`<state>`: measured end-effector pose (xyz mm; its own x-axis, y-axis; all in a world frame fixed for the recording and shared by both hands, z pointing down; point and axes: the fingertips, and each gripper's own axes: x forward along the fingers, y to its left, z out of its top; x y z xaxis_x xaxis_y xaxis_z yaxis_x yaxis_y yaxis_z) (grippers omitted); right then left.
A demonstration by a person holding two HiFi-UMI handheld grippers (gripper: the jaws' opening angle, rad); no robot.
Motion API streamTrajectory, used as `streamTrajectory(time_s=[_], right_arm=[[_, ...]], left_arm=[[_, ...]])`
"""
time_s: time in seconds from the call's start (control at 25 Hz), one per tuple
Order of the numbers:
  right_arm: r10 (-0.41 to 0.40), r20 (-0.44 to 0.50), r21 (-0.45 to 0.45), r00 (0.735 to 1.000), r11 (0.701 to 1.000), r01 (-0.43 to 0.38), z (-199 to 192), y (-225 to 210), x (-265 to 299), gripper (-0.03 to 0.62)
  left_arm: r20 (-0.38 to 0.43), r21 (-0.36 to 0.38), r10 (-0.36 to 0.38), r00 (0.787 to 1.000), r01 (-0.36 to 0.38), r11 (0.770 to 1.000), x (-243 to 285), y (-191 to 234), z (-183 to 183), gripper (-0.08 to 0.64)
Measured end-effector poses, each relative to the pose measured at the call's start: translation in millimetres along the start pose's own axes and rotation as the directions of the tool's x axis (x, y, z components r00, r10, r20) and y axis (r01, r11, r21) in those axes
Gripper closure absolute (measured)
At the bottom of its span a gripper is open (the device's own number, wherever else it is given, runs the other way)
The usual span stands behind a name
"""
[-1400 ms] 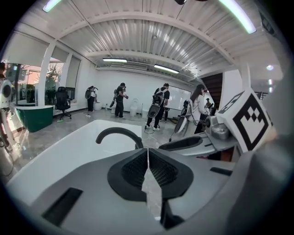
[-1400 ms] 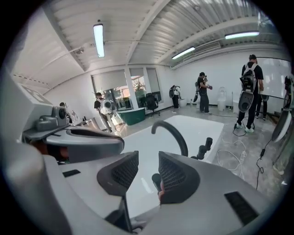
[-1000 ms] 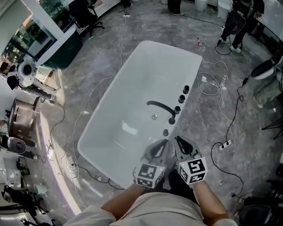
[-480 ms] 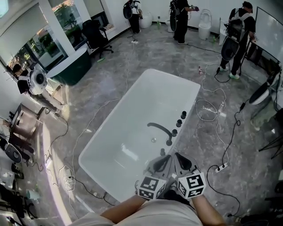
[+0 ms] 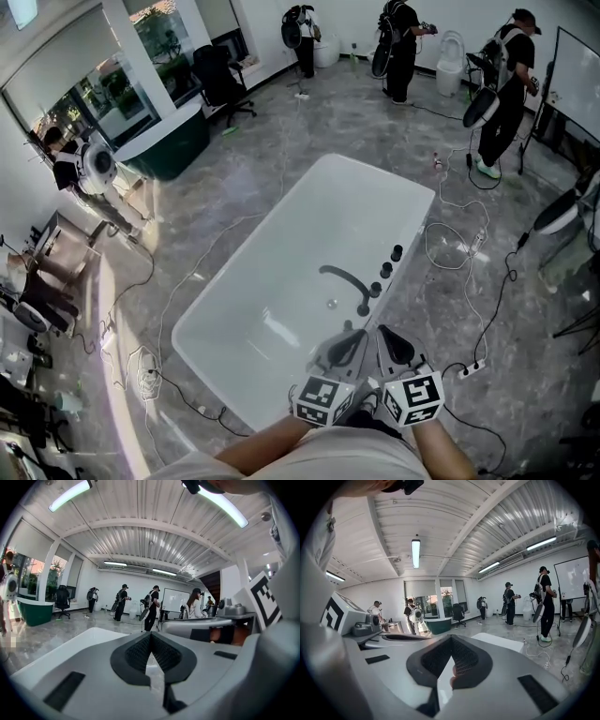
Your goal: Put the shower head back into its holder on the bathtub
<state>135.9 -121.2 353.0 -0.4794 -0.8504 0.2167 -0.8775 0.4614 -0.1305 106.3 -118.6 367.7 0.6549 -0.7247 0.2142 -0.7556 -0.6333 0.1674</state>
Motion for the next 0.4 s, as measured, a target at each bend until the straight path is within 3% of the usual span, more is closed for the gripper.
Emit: streamTrajectory(time_s=[0.4], right_arm=[[0.011, 0.006, -0.002, 1.0, 1.0, -0.011, -0.7, 0.9, -1.9, 0.578]], left_arm=[[0.006, 0.003, 0.01, 1.0, -0.01, 1.0, -1.7, -3.0, 1.8, 0.554]])
